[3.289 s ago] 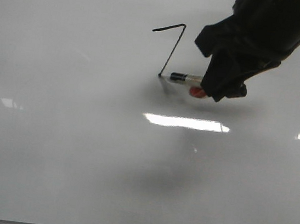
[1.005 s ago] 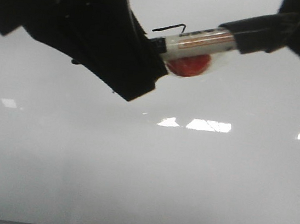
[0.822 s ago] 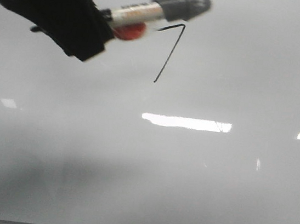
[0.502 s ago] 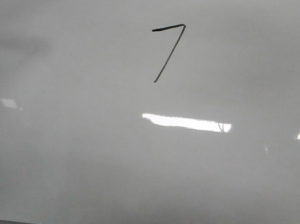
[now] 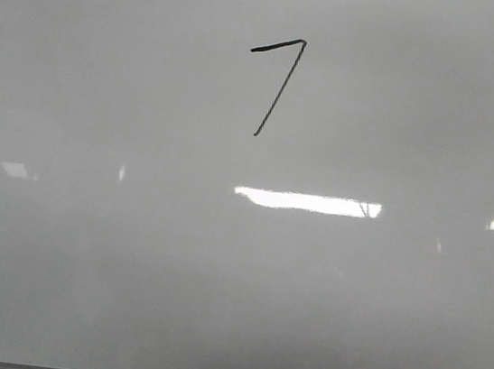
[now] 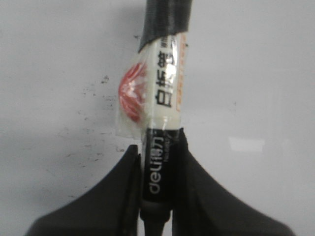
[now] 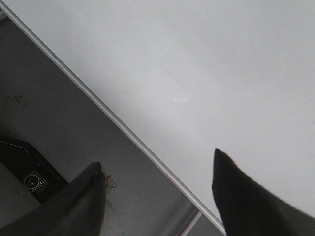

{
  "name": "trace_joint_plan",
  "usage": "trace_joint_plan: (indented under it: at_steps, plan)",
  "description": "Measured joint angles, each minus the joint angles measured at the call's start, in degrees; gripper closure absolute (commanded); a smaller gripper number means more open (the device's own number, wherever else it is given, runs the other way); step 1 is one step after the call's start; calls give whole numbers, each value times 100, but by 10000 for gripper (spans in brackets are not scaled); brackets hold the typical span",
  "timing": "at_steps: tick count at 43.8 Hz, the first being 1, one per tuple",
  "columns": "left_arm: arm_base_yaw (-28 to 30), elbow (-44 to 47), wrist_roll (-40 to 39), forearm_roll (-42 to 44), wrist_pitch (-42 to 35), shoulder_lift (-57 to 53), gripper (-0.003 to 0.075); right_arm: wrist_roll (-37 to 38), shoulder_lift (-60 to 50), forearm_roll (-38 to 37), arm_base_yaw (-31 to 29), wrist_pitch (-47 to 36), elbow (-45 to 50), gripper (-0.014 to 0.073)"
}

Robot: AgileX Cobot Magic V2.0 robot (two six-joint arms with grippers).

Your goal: Write number 7 on whiteboard

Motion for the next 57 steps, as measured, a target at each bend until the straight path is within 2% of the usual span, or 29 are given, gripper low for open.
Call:
trace_joint_plan:
  at_steps: [7,11,22,26,35,44,57]
  plan:
    - [27,0,0,-142,-594,639,679,0,0,0,0,0,0,103]
    - [27,0,0,-151,-787,921,643,0,0,0,0,0,0,103]
    - [27,0,0,-154,-912,1311,390,0,0,0,0,0,0,103]
    - [27,0,0,-154,-912,1363,339,0,0,0,0,0,0,103]
    - [27,-26,0,-154,-892,1372,332,0,0,0,0,0,0,103]
    - [27,-283,0,-16,-284,1176,332,110,-150,-27,0,117,0,103]
    - [-27,-613,0,273,1104,4,332,1617,-960,-447,0,540,0,103]
